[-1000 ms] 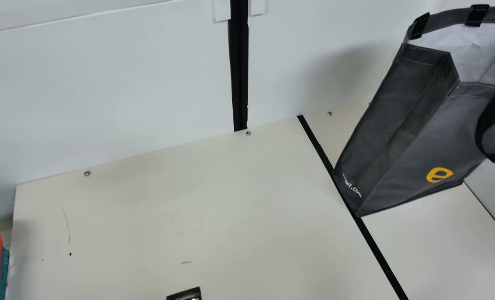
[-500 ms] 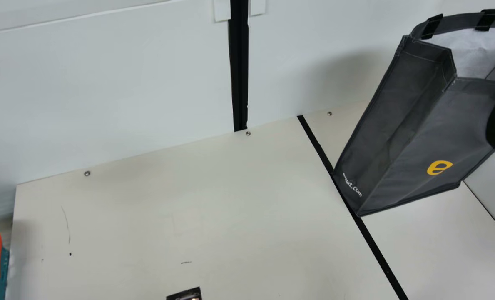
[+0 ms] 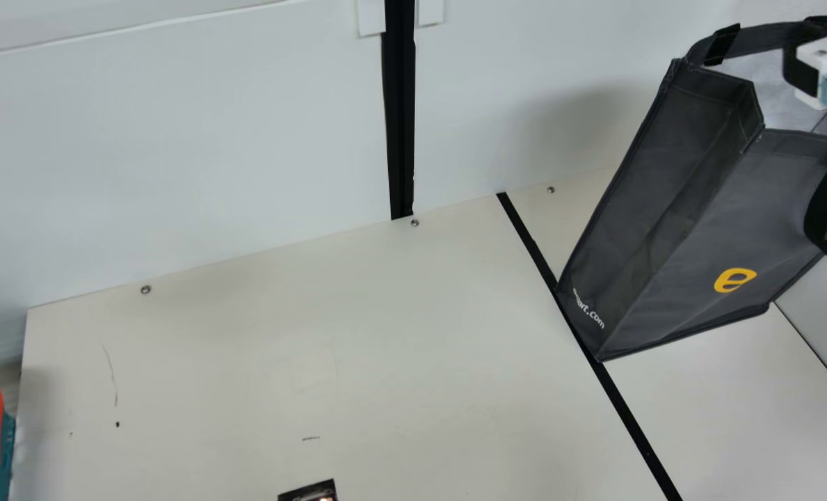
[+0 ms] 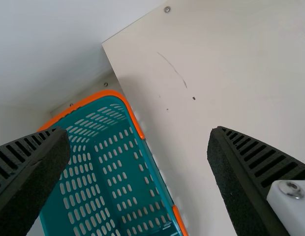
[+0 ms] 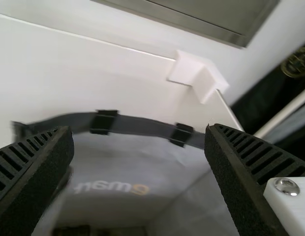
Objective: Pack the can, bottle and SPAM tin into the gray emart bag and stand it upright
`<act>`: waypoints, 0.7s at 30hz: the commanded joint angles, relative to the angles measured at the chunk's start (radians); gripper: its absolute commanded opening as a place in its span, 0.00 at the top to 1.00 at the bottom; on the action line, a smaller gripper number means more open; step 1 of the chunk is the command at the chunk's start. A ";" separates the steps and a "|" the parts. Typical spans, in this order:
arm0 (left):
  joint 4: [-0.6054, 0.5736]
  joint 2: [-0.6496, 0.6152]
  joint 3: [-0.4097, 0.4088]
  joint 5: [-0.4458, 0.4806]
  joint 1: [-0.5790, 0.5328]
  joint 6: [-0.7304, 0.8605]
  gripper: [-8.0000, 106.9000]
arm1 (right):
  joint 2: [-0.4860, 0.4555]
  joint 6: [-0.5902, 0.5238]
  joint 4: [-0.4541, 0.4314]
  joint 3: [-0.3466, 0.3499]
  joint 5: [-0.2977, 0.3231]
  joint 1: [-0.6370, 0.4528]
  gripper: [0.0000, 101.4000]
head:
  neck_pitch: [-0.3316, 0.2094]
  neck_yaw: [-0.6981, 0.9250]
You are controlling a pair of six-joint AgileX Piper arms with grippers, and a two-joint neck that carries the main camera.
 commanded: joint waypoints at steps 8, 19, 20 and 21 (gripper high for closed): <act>0.000 0.000 0.000 0.000 0.000 0.000 0.15 | -0.016 0.055 0.017 0.009 0.025 0.172 0.06 | -0.023 -0.001; 0.000 0.000 0.000 0.000 0.000 0.000 0.15 | -0.041 0.149 0.058 0.082 0.069 0.360 0.06 | -0.023 -0.001; 0.000 0.000 0.000 0.000 0.000 0.000 0.15 | -0.044 0.158 0.059 0.091 0.073 0.375 0.06 | -0.023 -0.001; 0.000 0.000 0.000 0.000 0.000 0.000 0.15 | -0.047 0.166 0.061 0.101 0.076 0.387 0.06 | -0.023 -0.001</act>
